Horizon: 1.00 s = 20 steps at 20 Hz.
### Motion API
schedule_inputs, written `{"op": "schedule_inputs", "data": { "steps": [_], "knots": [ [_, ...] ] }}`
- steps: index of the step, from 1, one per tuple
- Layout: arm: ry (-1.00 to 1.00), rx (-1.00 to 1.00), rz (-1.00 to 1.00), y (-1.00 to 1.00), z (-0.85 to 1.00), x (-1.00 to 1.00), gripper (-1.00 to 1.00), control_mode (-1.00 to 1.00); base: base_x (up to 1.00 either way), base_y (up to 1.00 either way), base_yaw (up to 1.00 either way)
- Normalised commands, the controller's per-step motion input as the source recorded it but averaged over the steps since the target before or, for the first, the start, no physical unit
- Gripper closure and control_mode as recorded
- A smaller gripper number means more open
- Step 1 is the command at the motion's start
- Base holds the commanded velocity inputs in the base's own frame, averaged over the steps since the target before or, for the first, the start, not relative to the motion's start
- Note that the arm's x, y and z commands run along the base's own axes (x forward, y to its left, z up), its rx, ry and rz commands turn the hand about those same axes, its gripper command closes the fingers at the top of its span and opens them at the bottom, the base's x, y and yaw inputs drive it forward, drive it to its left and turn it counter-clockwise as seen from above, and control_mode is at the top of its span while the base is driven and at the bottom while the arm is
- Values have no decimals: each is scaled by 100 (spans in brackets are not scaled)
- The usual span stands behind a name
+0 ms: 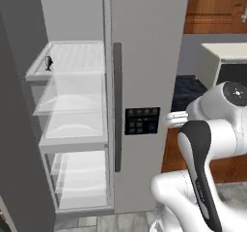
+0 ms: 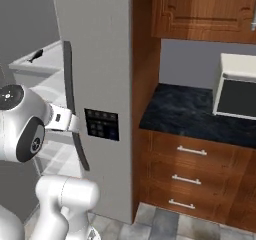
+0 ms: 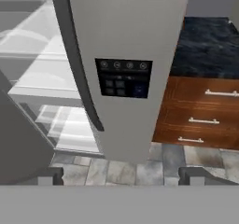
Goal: Place one mushroom and one fish in each tupperware on the nearby counter, to pack two identical lunches.
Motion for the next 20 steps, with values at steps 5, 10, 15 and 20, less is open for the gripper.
{"op": "schedule_inputs", "data": {
  "steps": [5,10,15,20],
  "knots": [
    [0,0,0,0,0,0,-100,100,5,100,7],
    [0,0,0,0,0,0,-100,100,2,57,3],
    [0,0,0,0,0,0,-100,100,0,-1,0],
    [0,0,0,0,0,0,-100,100,14,10,8]
  ]
}}
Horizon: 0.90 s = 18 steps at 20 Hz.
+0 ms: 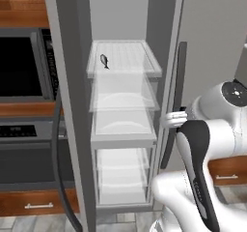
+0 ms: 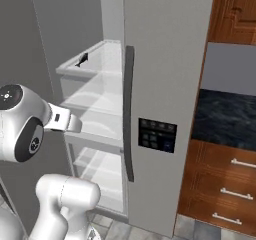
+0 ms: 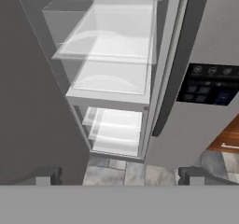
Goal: Place one mushroom and one fish in each tupperware on the nearby counter, to pack two identical lunches.
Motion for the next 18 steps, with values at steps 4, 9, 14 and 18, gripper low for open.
{"op": "schedule_inputs", "data": {
  "steps": [4,9,14,18],
  "knots": [
    [0,0,0,0,0,0,-100,100,44,31,18],
    [0,0,0,0,0,0,-100,100,41,31,19],
    [0,0,0,0,0,0,-100,100,30,16,13],
    [0,0,0,0,0,0,-100,100,44,0,1]
  ]
}}
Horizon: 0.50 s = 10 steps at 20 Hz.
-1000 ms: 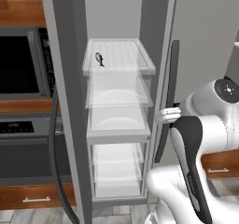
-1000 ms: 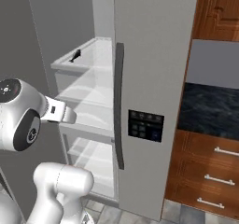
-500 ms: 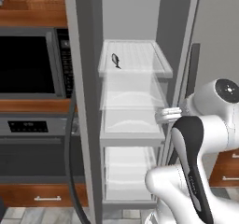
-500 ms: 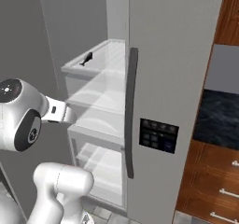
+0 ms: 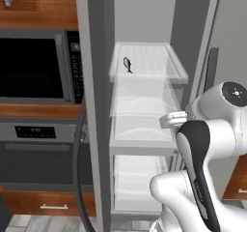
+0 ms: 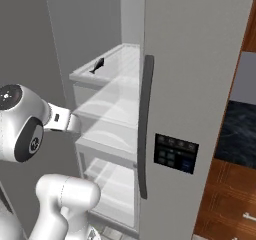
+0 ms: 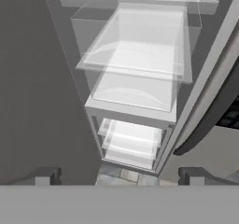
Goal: Place one mushroom and one fish in each tupperware on the nearby counter, to pack two identical lunches.
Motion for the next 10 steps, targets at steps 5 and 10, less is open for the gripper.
{"op": "schedule_inputs", "data": {
  "steps": [5,10],
  "knots": [
    [0,0,0,0,0,0,-100,100,58,0,0],
    [0,0,0,0,0,0,-100,100,56,2,0]
  ]
}}
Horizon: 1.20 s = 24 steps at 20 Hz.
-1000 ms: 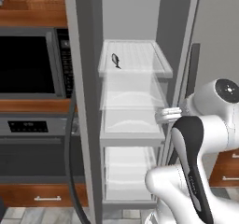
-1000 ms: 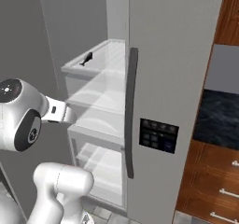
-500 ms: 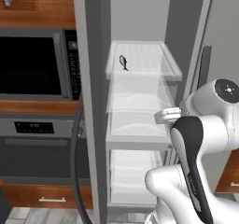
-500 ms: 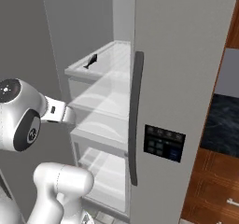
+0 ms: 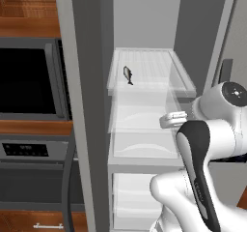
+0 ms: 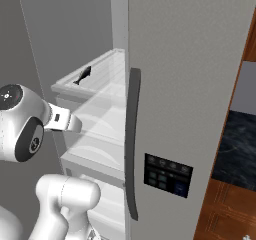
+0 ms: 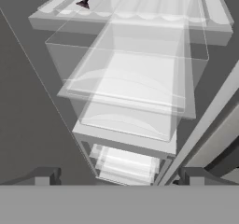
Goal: Place one mushroom and one fish in each tupperware on the nearby counter, to pack two identical lunches.
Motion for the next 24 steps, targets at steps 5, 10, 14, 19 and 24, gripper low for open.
{"op": "schedule_inputs", "data": {
  "steps": [5,10,14,19,24],
  "knots": [
    [0,-1,0,9,0,16,-100,-100,28,8,0],
    [0,-2,0,22,10,34,-100,-100,0,0,0],
    [0,0,0,5,16,37,-100,-100,0,0,0],
    [-1,0,0,1,14,26,-100,-100,0,0,0],
    [0,0,0,0,1,22,-100,-100,0,0,0]
  ]
}}
